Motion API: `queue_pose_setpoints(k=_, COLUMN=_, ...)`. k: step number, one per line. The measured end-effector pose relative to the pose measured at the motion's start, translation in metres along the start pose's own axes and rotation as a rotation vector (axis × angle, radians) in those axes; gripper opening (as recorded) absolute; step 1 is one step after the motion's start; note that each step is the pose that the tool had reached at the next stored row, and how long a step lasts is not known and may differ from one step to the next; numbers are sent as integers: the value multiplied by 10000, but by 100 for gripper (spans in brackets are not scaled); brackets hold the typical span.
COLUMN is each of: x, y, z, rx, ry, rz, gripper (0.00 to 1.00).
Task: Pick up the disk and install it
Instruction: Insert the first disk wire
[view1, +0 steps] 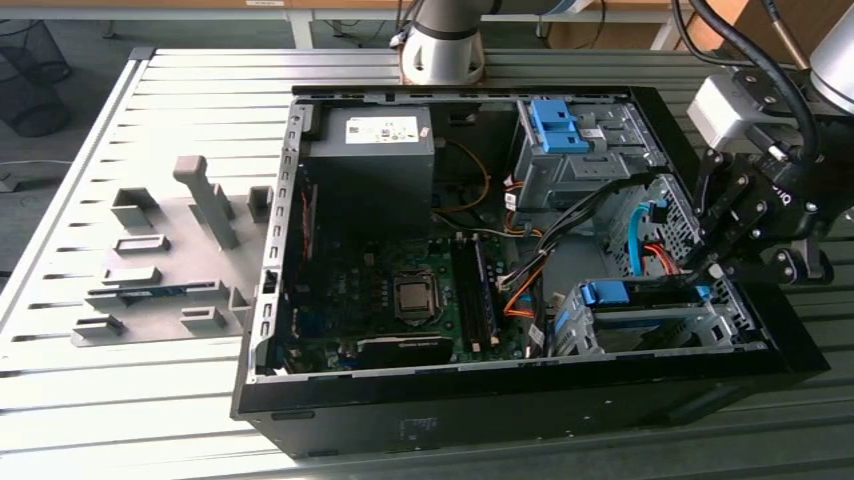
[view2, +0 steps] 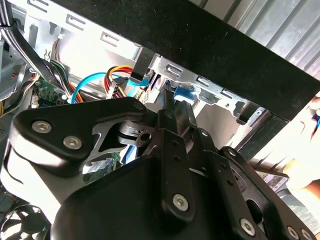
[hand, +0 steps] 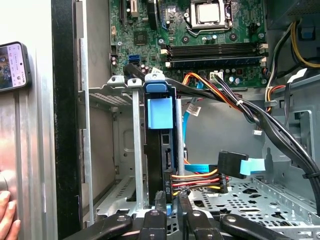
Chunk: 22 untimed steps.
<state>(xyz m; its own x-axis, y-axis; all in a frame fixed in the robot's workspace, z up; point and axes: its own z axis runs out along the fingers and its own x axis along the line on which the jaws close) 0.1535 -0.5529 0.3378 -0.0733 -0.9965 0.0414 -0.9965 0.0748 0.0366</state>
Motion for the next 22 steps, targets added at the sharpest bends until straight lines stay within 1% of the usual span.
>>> queue_pose_setpoints(k=3, x=0, y=1, z=-7, rx=0, ry=-3, rz=0, gripper=24)
queue_pose_setpoints(k=4, x=1, y=1, z=-10, rx=-2, ry=-25, rz=-1, gripper=24)
queue_pose_setpoints(k=8, x=1, y=3, z=-30, rx=-12, ry=-157, rz=-6, gripper=24)
queue_pose_setpoints(k=9, x=1, y=4, z=-35, rx=-15, ry=-212, rz=-8, gripper=24)
queue_pose_setpoints(k=10, x=2, y=6, z=-37, rx=-22, ry=-296, rz=-11, gripper=24)
queue_pose_setpoints(k=13, x=2, y=14, z=-40, rx=-44, ry=-597, rz=-24, gripper=24)
queue_pose_setpoints(k=14, x=3, y=17, z=-41, rx=-51, ry=-687, rz=-27, gripper=24)
queue_pose_setpoints(k=15, x=3, y=21, z=-42, rx=-53, ry=-717, rz=-28, gripper=24)
queue_pose_setpoints(k=18, x=4, y=27, z=-53, rx=-52, ry=-720, rz=-29, gripper=24)
queue_pose_setpoints(k=22, x=6, y=30, z=-108, rx=-55, ry=-736, rz=-29, gripper=24)
